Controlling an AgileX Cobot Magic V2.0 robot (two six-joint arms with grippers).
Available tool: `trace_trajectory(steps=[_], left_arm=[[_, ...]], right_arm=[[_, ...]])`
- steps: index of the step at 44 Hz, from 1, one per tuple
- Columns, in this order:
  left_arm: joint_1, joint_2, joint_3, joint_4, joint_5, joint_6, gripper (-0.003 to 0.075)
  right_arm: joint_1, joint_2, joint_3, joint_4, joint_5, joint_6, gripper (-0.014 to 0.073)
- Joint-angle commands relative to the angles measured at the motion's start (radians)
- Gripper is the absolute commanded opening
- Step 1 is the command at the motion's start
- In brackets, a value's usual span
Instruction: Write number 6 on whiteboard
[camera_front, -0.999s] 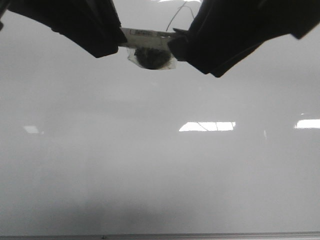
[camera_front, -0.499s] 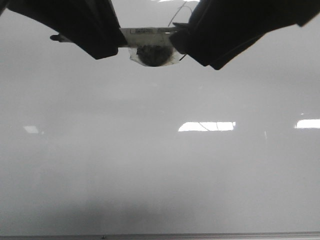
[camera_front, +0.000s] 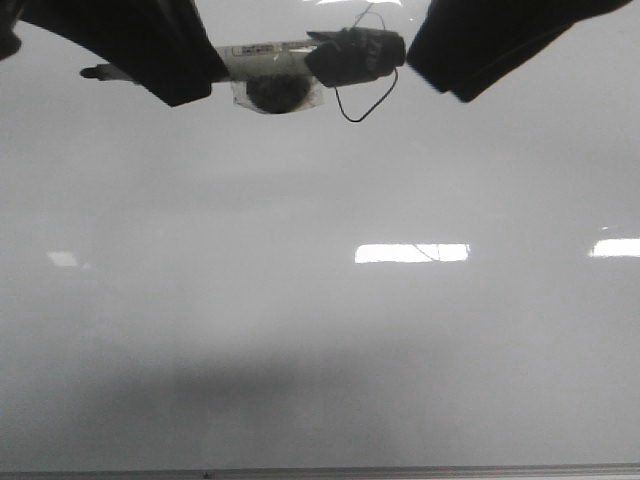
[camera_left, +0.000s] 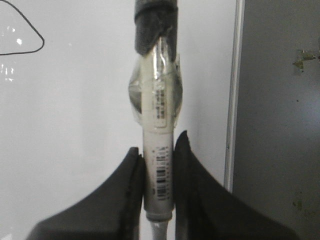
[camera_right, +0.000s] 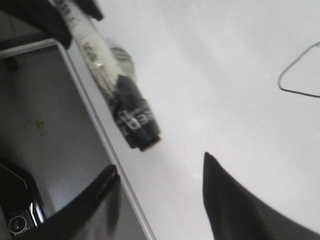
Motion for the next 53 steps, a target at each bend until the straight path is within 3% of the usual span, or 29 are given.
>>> trace_trajectory(steps=[1, 10, 14, 21, 26, 33, 43, 53], left_arm=[[0.0, -0.028, -0.033, 0.012, -0.068, -0.018, 0.0017], [0.005, -0.028, -0.033, 0.009, -0.092, -0.032, 0.0017], [0.04, -0.031, -0.033, 0.009, -0.096, -0.098, 0.0017], [0.164, -0.098, -0.004, -0.03, -0.177, -0.219, 0.0017], [0.306, -0.173, 0.033, -0.052, -0.201, -0.342, 0.0017], [0.536, -0.274, 0.104, -0.077, -0.217, -0.456, 0.0006], [0.813, -0.368, 0.27, -0.158, -0.344, -0.473, 0.0006], [0.976, -0.363, 0.46, -0.247, -0.525, -0.473, 0.0006]], right_arm=[[-0.054, -0.058, -0.03, 0.004, -0.066, 0.002, 0.0405], [-0.177, -0.138, -0.022, 0.004, -0.068, 0.002, 0.0405], [-0.227, -0.183, 0.009, 0.004, -0.077, 0.024, 0.0405], [-0.332, -0.29, 0.127, 0.004, -0.159, 0.18, 0.0401], [-0.407, -0.381, 0.255, 0.004, -0.225, 0.319, 0.0388], [-0.514, -0.514, 0.406, 0.004, -0.245, 0.427, 0.0199], [-0.538, -0.689, 0.497, 0.004, -0.244, 0.433, -0.0046], [-0.538, -0.767, 0.53, 0.004, -0.245, 0.433, -0.0067]])
